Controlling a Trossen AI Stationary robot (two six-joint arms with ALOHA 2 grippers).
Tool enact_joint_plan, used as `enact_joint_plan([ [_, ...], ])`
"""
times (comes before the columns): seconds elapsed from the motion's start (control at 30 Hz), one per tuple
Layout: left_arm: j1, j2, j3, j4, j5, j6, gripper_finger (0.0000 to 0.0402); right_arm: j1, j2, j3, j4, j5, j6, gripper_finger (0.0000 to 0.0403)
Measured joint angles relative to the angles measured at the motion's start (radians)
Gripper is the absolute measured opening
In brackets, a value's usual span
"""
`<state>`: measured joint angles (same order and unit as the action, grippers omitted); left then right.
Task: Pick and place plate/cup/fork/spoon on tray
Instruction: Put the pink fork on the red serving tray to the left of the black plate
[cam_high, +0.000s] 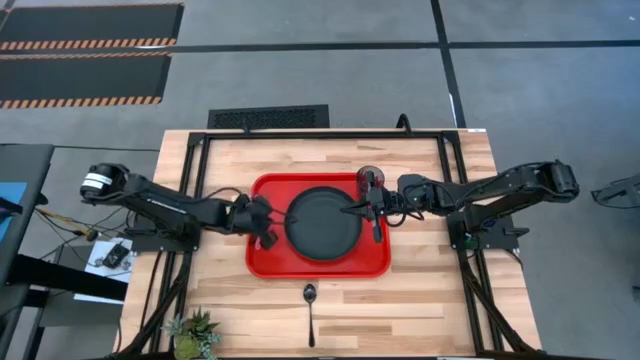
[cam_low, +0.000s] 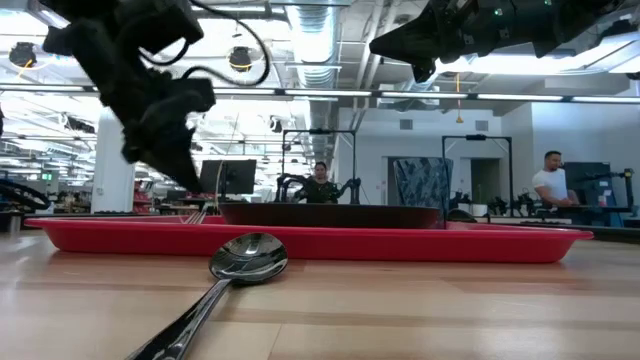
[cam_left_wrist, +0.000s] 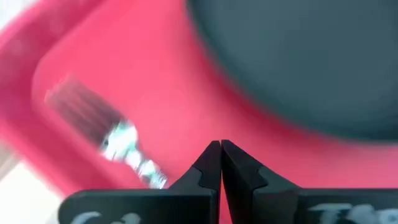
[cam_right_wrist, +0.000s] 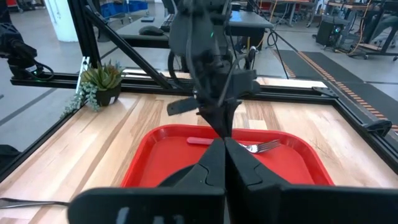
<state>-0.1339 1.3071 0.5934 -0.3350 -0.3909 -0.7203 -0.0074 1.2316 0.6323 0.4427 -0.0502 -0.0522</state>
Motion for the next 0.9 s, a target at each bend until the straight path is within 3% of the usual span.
enact_joint_plan([
  [0.2,-0.005,0.053,0.000,-0.128,-0.015,-0.111,0.0000,0.000,0.000,0.000,0.000,0.002,0.002,0.0011],
  [0.47,0.002,0.136,0.005,-0.099,-0.041,-0.153,0.0000,0.000,0.000,0.000,0.000,0.003,0.002,0.0011],
  [0.9,0.000,0.123,0.001,-0.089,-0.025,-0.202,0.0000,0.000,0.000,0.000,0.000,0.003,-0.001,0.0011],
])
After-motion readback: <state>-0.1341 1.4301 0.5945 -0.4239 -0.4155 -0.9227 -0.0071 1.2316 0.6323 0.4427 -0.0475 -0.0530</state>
